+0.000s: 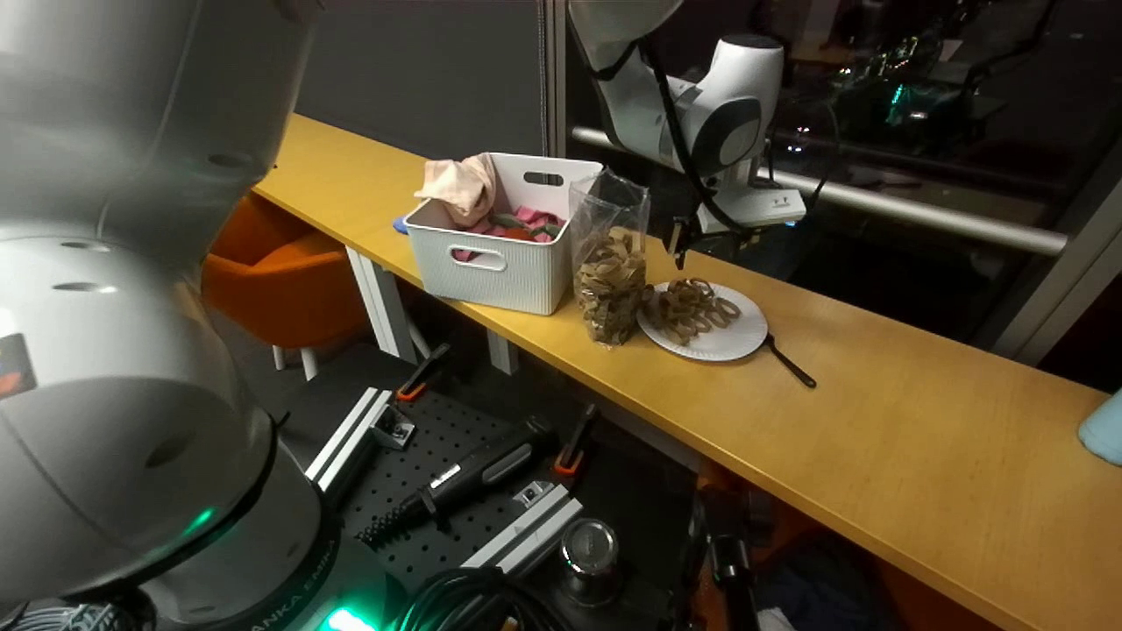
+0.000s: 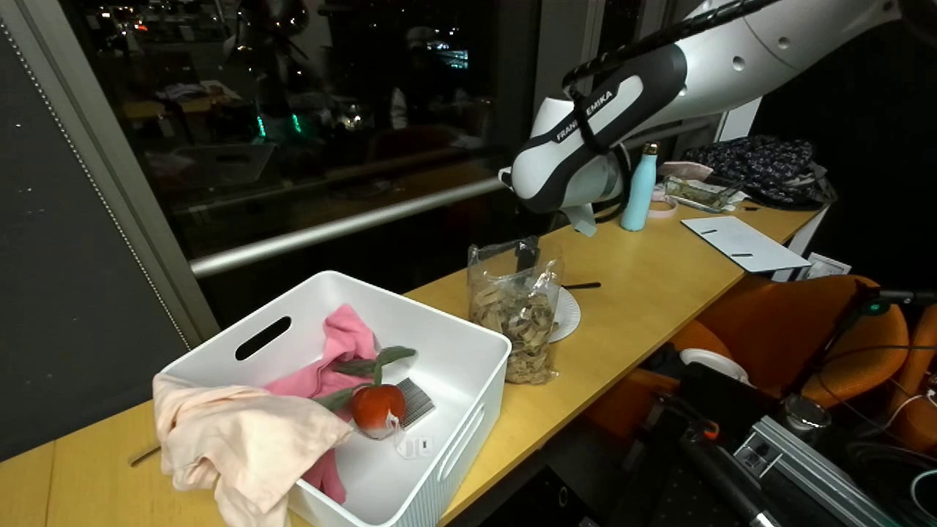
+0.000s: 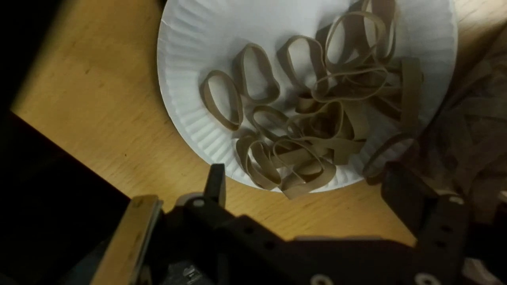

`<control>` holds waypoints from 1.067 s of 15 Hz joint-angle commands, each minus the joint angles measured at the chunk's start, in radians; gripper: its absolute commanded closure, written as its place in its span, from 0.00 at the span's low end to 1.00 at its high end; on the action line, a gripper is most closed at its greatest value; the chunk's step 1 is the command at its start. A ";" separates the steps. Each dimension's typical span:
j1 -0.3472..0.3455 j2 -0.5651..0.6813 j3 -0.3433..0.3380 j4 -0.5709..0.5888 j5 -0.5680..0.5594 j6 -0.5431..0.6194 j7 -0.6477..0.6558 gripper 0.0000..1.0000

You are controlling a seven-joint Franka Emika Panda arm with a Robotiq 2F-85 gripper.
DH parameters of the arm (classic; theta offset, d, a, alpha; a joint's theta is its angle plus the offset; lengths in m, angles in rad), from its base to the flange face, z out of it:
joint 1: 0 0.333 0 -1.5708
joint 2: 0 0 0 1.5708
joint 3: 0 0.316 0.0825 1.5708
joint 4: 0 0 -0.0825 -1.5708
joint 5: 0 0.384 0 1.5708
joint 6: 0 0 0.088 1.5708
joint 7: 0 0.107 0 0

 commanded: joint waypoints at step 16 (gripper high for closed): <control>0.017 0.227 0.030 0.156 -0.067 -0.015 -0.015 0.00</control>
